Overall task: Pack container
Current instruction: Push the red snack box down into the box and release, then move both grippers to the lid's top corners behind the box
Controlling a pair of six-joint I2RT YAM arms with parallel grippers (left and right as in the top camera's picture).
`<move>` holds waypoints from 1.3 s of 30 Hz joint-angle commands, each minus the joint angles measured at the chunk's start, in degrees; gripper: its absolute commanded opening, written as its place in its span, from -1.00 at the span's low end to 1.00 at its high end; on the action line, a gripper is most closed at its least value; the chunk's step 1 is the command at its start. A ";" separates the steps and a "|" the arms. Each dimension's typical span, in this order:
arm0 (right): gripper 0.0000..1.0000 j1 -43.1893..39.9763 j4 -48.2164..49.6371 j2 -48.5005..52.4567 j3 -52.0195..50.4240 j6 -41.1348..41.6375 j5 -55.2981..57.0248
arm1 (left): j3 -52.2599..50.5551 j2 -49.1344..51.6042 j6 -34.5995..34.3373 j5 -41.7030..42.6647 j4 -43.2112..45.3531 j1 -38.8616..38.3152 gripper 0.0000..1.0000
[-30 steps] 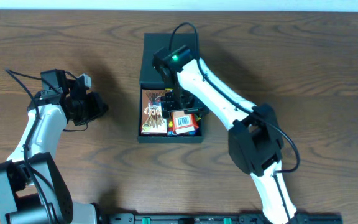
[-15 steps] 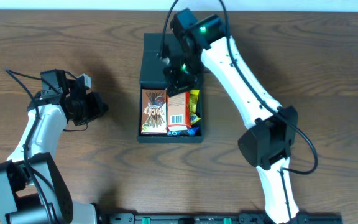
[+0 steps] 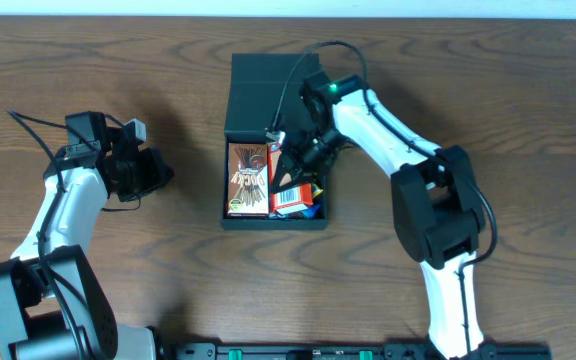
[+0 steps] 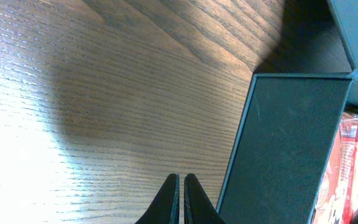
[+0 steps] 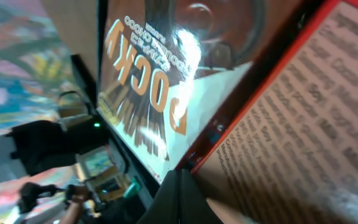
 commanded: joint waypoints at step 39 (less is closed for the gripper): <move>-0.97 -19.65 32.98 6.27 -0.22 14.03 -1.25 | 6.62 21.97 -37.83 3.50 43.17 -11.19 -0.89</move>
